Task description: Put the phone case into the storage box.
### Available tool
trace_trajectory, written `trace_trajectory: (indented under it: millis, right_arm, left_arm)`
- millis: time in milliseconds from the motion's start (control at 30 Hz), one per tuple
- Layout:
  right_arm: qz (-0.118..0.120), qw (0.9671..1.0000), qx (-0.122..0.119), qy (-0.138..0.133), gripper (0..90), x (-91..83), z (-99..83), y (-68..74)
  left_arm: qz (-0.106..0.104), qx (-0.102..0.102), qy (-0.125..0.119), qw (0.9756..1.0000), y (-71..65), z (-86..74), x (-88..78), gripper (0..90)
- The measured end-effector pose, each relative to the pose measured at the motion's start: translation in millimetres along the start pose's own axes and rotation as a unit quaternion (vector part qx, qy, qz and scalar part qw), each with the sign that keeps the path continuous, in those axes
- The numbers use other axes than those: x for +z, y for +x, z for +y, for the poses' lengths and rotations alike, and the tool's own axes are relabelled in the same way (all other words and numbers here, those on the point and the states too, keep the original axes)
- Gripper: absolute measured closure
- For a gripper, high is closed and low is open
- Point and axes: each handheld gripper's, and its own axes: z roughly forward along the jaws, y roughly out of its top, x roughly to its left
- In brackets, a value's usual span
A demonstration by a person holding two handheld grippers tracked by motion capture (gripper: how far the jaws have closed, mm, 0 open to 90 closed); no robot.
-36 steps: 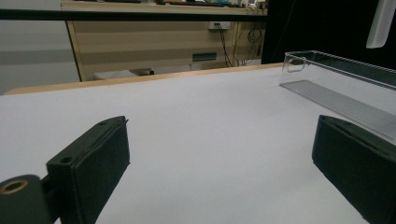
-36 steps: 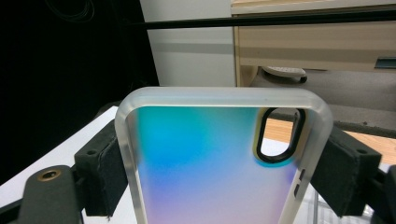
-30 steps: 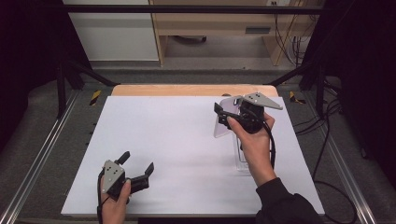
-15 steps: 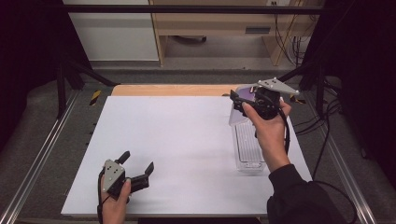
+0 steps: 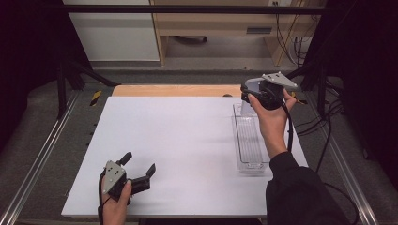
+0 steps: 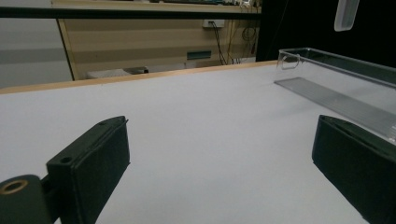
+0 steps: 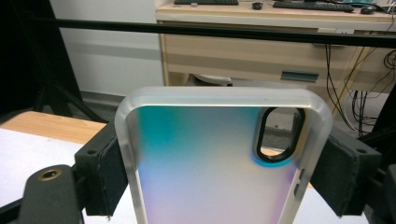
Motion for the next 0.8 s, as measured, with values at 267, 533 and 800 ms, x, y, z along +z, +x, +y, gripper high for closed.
trace_trajectory:
  millis: [267, 533, 800]
  right_arm:
    - [-0.011, 0.9996, 0.025, 0.011, 17.6, 28.1, -5.7, -11.3]
    - [-0.023, 0.9982, 0.043, 0.035, 17.6, 44.2, -12.4, -13.0]
    - [-0.036, 0.9977, 0.034, 0.047, 17.6, 53.3, -17.9, -12.8]
  left_arm:
    - [0.007, -0.010, 0.000, 0.9999, 6.3, -1.4, 0.5, 3.7]
    - [0.000, -0.006, 0.000, 1.0000, 5.2, -1.1, 0.3, 3.7]
    - [0.002, -0.007, 0.000, 1.0000, 6.1, -1.3, -0.2, 3.7]
